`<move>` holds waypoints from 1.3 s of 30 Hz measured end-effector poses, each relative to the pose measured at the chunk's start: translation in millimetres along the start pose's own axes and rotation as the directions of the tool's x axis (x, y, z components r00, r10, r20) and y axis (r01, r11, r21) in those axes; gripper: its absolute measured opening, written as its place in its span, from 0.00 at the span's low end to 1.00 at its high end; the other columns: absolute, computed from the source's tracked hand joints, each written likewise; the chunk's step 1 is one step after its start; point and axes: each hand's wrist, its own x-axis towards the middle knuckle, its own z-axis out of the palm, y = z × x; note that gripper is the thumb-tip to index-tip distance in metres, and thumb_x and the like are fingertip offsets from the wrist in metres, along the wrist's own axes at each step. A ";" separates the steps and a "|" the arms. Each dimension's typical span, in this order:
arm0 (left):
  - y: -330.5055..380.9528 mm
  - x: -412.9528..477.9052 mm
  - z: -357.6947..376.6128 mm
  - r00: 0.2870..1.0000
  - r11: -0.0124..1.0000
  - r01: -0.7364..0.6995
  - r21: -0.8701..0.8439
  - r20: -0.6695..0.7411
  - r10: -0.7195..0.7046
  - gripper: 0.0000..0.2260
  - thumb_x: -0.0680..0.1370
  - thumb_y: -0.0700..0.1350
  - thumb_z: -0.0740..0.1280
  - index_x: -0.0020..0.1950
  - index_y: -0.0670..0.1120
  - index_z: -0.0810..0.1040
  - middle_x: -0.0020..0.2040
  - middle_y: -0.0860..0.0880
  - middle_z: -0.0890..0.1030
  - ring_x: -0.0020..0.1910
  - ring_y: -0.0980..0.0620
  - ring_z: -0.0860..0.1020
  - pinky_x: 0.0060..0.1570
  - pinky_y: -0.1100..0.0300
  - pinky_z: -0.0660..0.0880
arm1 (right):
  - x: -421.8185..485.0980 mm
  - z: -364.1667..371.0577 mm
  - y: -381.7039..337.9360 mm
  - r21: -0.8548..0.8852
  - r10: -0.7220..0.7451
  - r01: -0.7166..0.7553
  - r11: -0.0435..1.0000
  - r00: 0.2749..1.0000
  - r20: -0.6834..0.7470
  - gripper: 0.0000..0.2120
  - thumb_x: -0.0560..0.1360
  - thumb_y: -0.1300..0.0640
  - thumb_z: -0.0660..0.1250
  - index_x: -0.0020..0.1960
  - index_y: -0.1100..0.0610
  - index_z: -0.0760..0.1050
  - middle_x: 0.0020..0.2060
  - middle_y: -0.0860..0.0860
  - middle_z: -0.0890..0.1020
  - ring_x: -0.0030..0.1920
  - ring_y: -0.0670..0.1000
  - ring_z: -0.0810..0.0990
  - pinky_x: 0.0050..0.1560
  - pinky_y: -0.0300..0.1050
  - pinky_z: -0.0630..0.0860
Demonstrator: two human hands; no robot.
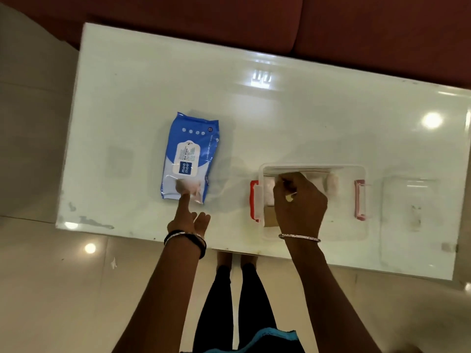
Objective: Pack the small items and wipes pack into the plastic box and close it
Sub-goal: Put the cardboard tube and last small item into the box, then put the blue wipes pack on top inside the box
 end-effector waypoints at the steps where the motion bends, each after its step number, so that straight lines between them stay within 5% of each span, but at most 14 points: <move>1: 7.4 3.8 -1.3 0.999 0.999 0.024 -0.033 0.027 -0.023 0.30 0.66 0.57 0.76 0.59 0.43 0.71 0.54 0.44 0.73 0.48 0.49 0.77 0.54 0.52 0.78 | 2.2 5.4 -9.5 0.034 -0.045 0.044 0.998 0.999 0.017 0.02 0.73 0.60 0.70 0.42 0.57 0.82 0.34 0.49 0.84 0.36 0.50 0.82 0.40 0.43 0.76; 8: 34.7 26.5 2.9 0.945 0.979 0.097 -0.177 0.326 -0.035 0.13 0.78 0.50 0.66 0.58 0.45 0.78 0.65 0.45 0.78 0.48 0.49 0.81 0.54 0.55 0.74 | 34.6 62.0 -61.8 0.141 -0.214 0.196 0.970 0.969 0.121 0.04 0.74 0.60 0.68 0.45 0.57 0.81 0.38 0.49 0.84 0.40 0.50 0.81 0.42 0.43 0.77; 14: 40.4 45.7 -4.6 0.973 0.999 0.026 -0.025 0.230 -0.020 0.19 0.72 0.46 0.73 0.61 0.44 0.76 0.58 0.44 0.82 0.48 0.48 0.82 0.55 0.53 0.76 | 86.6 125.4 -80.0 0.078 -0.189 0.174 0.982 0.839 0.511 0.25 0.76 0.56 0.68 0.71 0.58 0.69 0.66 0.57 0.74 0.65 0.58 0.73 0.66 0.48 0.69; 17: 40.8 56.4 -10.4 0.978 0.999 0.001 0.036 0.209 -0.009 0.24 0.70 0.45 0.75 0.65 0.44 0.74 0.60 0.44 0.80 0.57 0.47 0.80 0.59 0.53 0.74 | 104.8 147.7 -86.1 -0.001 -0.122 0.166 0.986 0.730 0.672 0.33 0.76 0.51 0.68 0.76 0.58 0.61 0.70 0.59 0.70 0.69 0.59 0.70 0.70 0.51 0.67; 21: 43.4 67.5 -15.6 0.968 1.000 -0.027 -0.001 0.251 0.026 0.23 0.73 0.44 0.73 0.67 0.45 0.73 0.61 0.42 0.80 0.58 0.45 0.79 0.61 0.48 0.75 | 111.4 164.7 -85.7 -0.096 -0.068 0.187 0.978 0.711 0.700 0.24 0.75 0.47 0.68 0.67 0.59 0.73 0.61 0.59 0.79 0.61 0.60 0.77 0.62 0.51 0.73; 26: 50.3 75.5 -22.1 0.929 0.992 -0.128 -0.018 0.347 0.126 0.20 0.80 0.42 0.62 0.70 0.39 0.67 0.65 0.40 0.76 0.53 0.47 0.79 0.53 0.54 0.77 | 106.3 164.6 -74.6 -0.132 0.101 -0.011 0.991 0.709 0.698 0.22 0.74 0.44 0.70 0.51 0.63 0.81 0.47 0.61 0.84 0.44 0.57 0.80 0.42 0.43 0.70; 29: 53.3 71.9 -31.0 0.883 0.981 -0.188 -0.047 0.429 0.189 0.16 0.80 0.41 0.61 0.66 0.38 0.70 0.48 0.45 0.82 0.40 0.55 0.83 0.41 0.59 0.81 | 96.2 152.6 -67.9 -0.084 0.147 -0.121 0.989 0.755 0.639 0.18 0.74 0.46 0.70 0.49 0.62 0.82 0.45 0.59 0.85 0.44 0.57 0.80 0.43 0.43 0.71; 32: 53.5 66.3 -38.3 0.836 0.975 -0.211 -0.074 0.503 0.220 0.09 0.80 0.40 0.60 0.58 0.41 0.74 0.39 0.49 0.83 0.36 0.57 0.83 0.39 0.62 0.80 | 80.9 132.8 -60.9 0.015 0.170 -0.216 0.976 0.806 0.568 0.15 0.74 0.47 0.71 0.49 0.59 0.81 0.43 0.54 0.83 0.43 0.52 0.78 0.44 0.42 0.72; 36: 46.3 44.8 -40.5 0.776 0.944 -0.329 0.003 0.571 0.268 0.12 0.80 0.41 0.60 0.62 0.45 0.74 0.50 0.50 0.85 0.47 0.53 0.83 0.44 0.59 0.81 | 56.8 88.2 -53.3 0.148 0.233 -0.342 0.928 0.842 0.486 0.13 0.73 0.46 0.72 0.45 0.56 0.76 0.36 0.46 0.79 0.39 0.48 0.78 0.37 0.39 0.72; 39: 39.2 22.0 -37.1 0.770 0.920 -0.385 0.077 0.576 0.274 0.12 0.75 0.49 0.67 0.58 0.53 0.79 0.59 0.46 0.82 0.58 0.44 0.81 0.53 0.48 0.79 | 43.2 45.6 -46.1 0.353 0.241 -0.442 0.825 0.839 0.488 0.10 0.73 0.53 0.73 0.41 0.56 0.75 0.34 0.49 0.81 0.37 0.47 0.80 0.39 0.41 0.76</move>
